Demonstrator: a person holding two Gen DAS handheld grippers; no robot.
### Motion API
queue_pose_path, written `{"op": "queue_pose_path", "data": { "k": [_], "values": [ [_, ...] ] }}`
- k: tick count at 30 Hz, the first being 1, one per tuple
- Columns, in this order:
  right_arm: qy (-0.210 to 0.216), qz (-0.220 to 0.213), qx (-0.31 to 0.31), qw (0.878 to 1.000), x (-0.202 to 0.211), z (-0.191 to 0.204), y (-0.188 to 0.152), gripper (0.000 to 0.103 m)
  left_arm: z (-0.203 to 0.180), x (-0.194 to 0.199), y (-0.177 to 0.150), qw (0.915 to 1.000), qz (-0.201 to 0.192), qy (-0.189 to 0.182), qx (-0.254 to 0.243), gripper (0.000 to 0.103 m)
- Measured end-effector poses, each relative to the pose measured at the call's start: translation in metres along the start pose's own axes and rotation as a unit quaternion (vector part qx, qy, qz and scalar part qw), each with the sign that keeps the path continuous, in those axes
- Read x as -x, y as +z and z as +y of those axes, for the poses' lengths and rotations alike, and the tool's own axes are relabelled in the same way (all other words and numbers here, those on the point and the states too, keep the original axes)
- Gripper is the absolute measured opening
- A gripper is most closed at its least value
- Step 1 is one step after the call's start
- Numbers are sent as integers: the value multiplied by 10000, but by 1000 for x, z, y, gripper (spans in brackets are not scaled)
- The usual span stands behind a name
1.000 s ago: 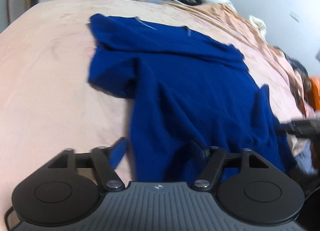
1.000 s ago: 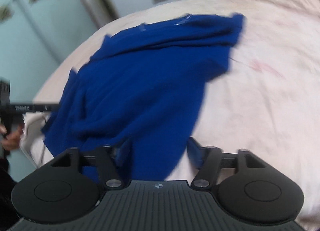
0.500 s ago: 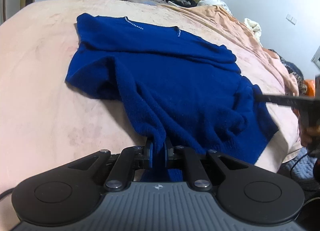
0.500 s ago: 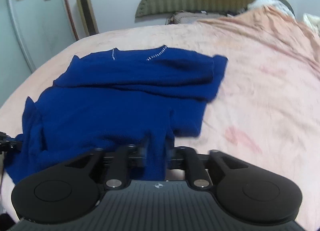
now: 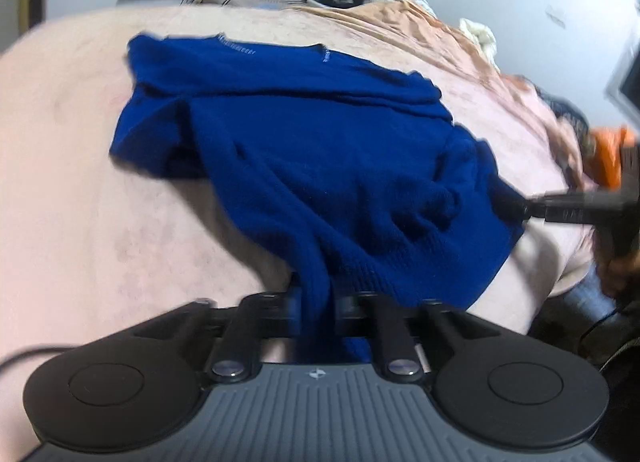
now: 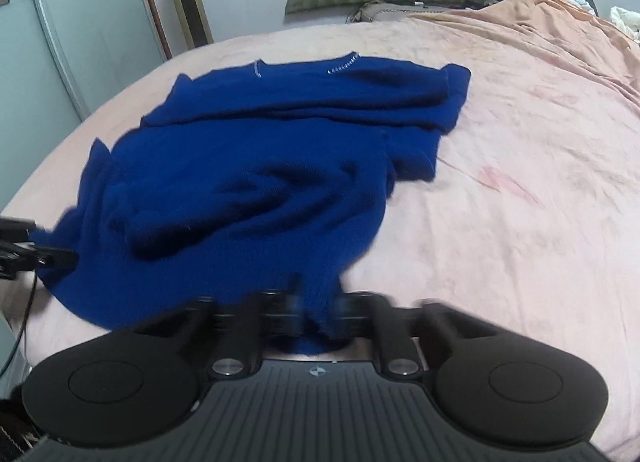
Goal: Fold small clothes
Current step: 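Lift the hem with both tools and fold it toward the collar, then lower the held hem onto the collar with both tools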
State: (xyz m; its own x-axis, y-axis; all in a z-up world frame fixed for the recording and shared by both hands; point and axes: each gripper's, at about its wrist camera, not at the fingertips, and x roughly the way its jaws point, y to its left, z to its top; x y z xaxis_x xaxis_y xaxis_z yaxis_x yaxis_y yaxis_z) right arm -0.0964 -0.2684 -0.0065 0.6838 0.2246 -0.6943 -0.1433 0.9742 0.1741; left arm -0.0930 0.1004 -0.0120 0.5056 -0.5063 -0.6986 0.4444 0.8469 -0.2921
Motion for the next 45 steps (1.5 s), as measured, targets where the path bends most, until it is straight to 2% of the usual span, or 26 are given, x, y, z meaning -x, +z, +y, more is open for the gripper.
{"op": "queue_pose_path", "data": {
  "k": [3,7,11,13,15,18,21,24,28,31,35,39,45],
  "values": [
    [223,-133,-121,9996,15,-5,3,10,6,16,1,9995,-220,27,227,10],
    [852,-504,-380,9944,51,-15,17,10,4,57,7,9957,-800,-349,315,10],
    [1339,-965,-428,9854,96,-20,25,10,1,107,11,9846,-1568,-700,322,10],
    [1621,-1134,-318,9797,116,-19,27,10,1,125,11,9797,-1797,-819,351,10],
    [1861,-1279,-32,9742,136,-14,25,10,0,134,9,9773,-1889,-891,348,10],
    [2100,-1273,331,9688,146,-7,24,10,-1,124,9,9833,-1675,-622,359,10],
    [1989,-1030,96,9745,130,-12,28,10,-2,106,15,9880,-1393,-457,481,10],
    [1683,-856,-354,9814,114,-19,34,11,-6,97,27,9900,-1354,-137,377,10],
    [1492,-1048,-775,9802,96,-24,47,11,-21,80,54,9900,-1235,666,144,10],
    [1233,-1197,-994,9801,80,-28,58,11,-28,60,76,9885,-1086,1031,187,10],
    [1017,-1320,-1374,9764,44,-29,72,11,-23,32,101,9862,-944,1289,426,10],
    [734,-1382,-1511,9760,18,-32,82,11,-14,11,115,9848,-796,1382,685,10],
    [733,-1338,-1582,9756,2,-36,87,11,-8,1,123,9835,-685,1489,772,10]
  ]
}}
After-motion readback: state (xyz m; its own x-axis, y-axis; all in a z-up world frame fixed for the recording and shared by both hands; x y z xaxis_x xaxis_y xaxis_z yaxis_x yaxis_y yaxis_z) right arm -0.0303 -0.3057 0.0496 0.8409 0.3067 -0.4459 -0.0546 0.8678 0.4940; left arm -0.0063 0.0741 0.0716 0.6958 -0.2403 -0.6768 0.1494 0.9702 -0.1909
